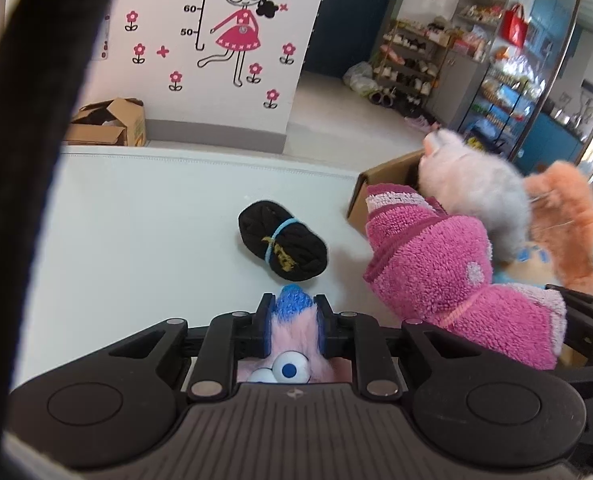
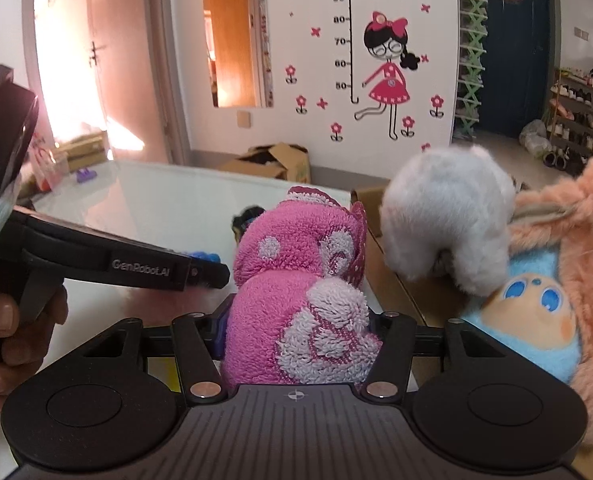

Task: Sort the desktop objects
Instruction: 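Lift the pink owl pompom and pink towel bear and carry them to the box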

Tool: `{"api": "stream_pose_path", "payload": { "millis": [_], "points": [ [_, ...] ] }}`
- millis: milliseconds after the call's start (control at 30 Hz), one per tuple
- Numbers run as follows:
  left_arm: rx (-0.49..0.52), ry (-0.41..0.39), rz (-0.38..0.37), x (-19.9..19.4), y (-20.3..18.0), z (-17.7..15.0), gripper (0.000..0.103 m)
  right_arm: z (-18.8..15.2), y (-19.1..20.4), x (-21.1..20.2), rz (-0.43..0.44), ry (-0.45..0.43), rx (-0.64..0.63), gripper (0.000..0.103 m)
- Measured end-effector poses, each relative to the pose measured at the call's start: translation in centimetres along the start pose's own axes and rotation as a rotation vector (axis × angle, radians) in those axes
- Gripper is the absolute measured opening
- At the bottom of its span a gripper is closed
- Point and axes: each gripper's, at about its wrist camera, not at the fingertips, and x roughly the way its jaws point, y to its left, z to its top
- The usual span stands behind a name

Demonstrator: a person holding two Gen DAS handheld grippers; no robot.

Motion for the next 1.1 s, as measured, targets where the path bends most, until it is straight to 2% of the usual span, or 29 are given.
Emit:
{"api": "stream_pose_path", "payload": {
  "millis": [333, 533, 733, 900, 1100],
  "points": [
    [-0.006, -0.034, -0.033, -3.4, -0.2, 0.0, 0.017, 0.6, 0.7, -2.9, 0.012, -0.037, 0.022, 0.061],
    [0.002, -0.054, -0.058, -6.1, -0.6, -0.7, 0.017, 0.8, 1.8, -6.8, 0.018, -0.087, 0.030, 0.061],
    [0.031, -0.046, -0.084, -8.3, -1.4, -2.6, 0.018, -0.7, 3.1, -11.7, 0.040, -0.138, 0.080, 0.061],
    [0.043, -0.044, -0.104, -8.9, -2.4, -3.7, 0.018, -1.9, 3.2, -14.9, 0.029, -0.185, 0.126, 0.061],
    [0.069, -0.073, -0.135, -9.2, -4.9, -2.5, 0.018, -2.2, 1.1, -18.5, -0.034, -0.246, 0.172, 0.061]
  ]
}}
